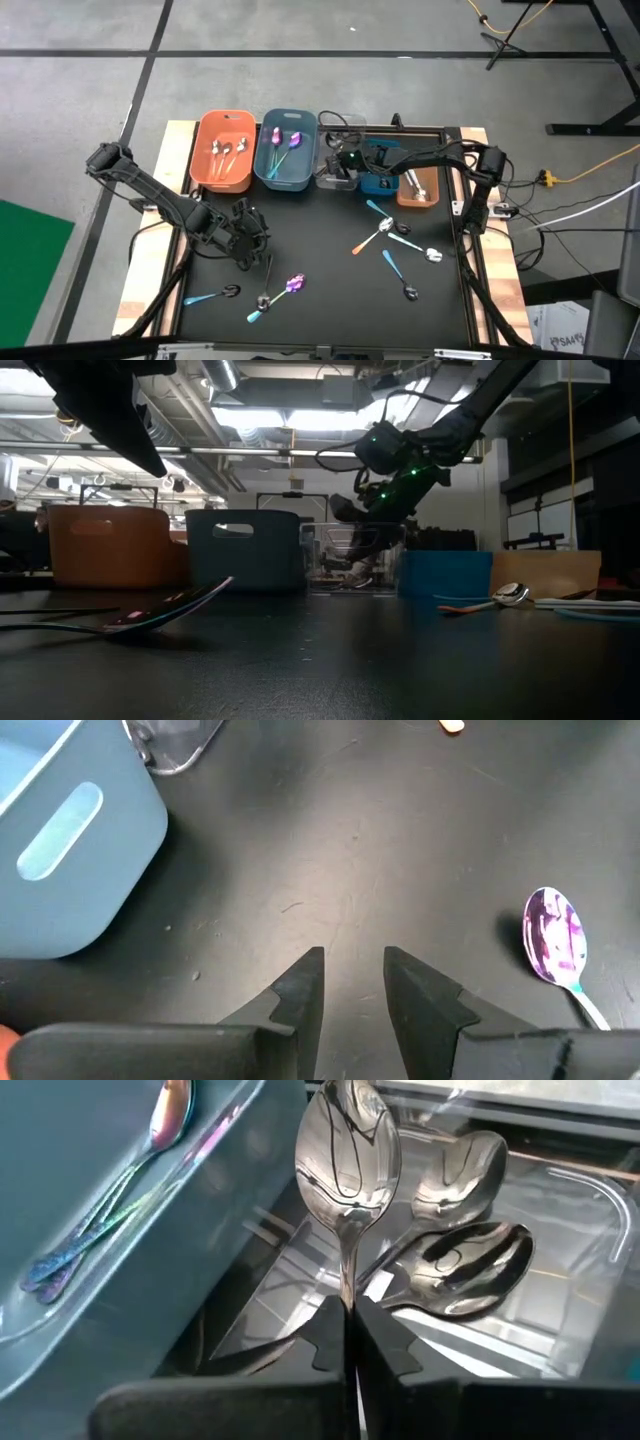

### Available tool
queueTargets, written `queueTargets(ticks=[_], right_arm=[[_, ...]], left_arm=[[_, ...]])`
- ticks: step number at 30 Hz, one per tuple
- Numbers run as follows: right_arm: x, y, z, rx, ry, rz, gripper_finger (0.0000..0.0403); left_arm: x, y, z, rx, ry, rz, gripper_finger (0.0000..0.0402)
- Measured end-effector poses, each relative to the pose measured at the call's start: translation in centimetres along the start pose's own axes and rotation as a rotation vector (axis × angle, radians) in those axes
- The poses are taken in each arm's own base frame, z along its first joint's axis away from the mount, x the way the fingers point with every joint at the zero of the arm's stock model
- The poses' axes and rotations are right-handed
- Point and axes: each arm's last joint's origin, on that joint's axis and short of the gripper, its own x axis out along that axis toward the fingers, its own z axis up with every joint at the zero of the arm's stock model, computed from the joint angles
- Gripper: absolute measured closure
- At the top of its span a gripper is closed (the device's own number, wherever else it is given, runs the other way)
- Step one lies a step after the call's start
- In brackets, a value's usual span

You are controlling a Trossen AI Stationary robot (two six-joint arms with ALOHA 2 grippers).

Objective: Sort silverware by color (type)
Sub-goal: Put the black spoon into the transparent bin, then put the light blue spoon into the right blue bin

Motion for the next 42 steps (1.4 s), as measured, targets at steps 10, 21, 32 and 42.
queueTargets(ticks=[10, 21, 32, 42], right_arm=[[0.0, 0.0, 0.0, -0.001, 0.000, -0.001, 0.0385], [0.0, 0.0, 0.0, -0.001, 0.000, -0.001, 0.0359], [0.0, -0.1, -0.1, -0.006, 0.013, -0.011, 0.0357], [0.0, -0.3, -0.4, -0.017, 0.041, -0.032, 0.0356]], left_arm=[[0.0, 0.0, 0.0, 0.000, -0.001, -0.001, 0.0301], [0.0, 0.0, 0.0, 0.000, -0.001, -0.001, 0.0301], [0.0, -0.3, -0.3, -0.091, 0.094, -0.103, 0.0301], [-0.8, -3.0, -2.7, -0.263, 0.418, -0.329, 0.0301]])
